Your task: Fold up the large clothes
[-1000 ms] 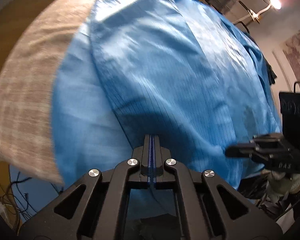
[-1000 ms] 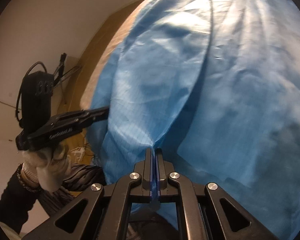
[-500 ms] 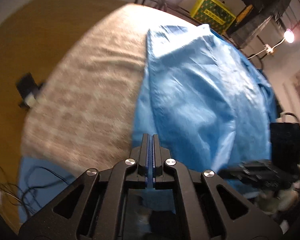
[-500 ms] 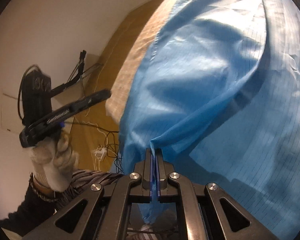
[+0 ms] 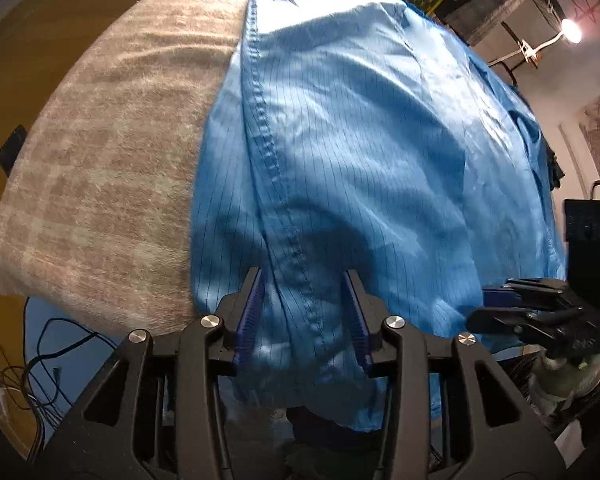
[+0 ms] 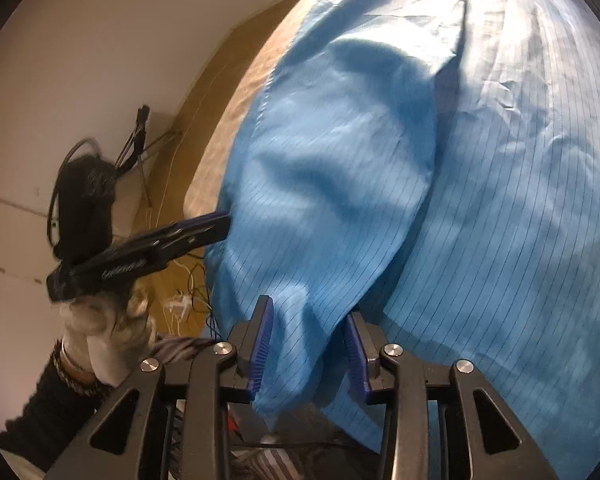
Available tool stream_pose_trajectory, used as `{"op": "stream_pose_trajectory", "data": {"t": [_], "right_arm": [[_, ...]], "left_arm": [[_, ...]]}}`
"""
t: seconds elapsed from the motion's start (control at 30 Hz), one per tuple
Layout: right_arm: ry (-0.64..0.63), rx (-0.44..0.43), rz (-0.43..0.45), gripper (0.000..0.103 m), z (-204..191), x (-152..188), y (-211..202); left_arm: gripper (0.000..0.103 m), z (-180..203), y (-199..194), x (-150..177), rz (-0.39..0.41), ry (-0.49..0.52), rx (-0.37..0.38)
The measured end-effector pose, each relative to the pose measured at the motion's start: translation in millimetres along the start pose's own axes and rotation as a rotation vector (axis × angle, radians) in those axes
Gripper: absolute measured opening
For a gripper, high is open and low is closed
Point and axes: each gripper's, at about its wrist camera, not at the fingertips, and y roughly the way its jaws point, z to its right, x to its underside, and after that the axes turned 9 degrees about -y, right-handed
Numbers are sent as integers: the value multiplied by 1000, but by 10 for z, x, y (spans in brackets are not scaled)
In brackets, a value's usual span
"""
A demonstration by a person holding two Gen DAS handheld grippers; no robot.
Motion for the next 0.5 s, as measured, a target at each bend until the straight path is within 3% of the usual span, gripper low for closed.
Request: {"op": "stream_pose_trajectory", "data": {"t": [0.03,0.07,0.2,0.3,0.37,0.5], "right_arm": [[-12,2,-1,37,-8,14,-22],[-24,5,-2,34,-32,28,-30],[-59,12,-13,6,-106,34,-24],[-84,31,8,1,-193,-18,-5],[-115,33,36,0,-325,-84,-9],[-186,97,4,0,-442,-116,172]], "left_arm": [[8,3,22,-4,6,3,-20],[5,-6,36,-11,9,-4,-40],[1,-107,-98,-55,31,-51,1],[0,-129,-318,-79,94,-56,7],[0,-168,-450,-111,157,-47,-35],[0,-273,-208,-196,91,-58,-81]]}}
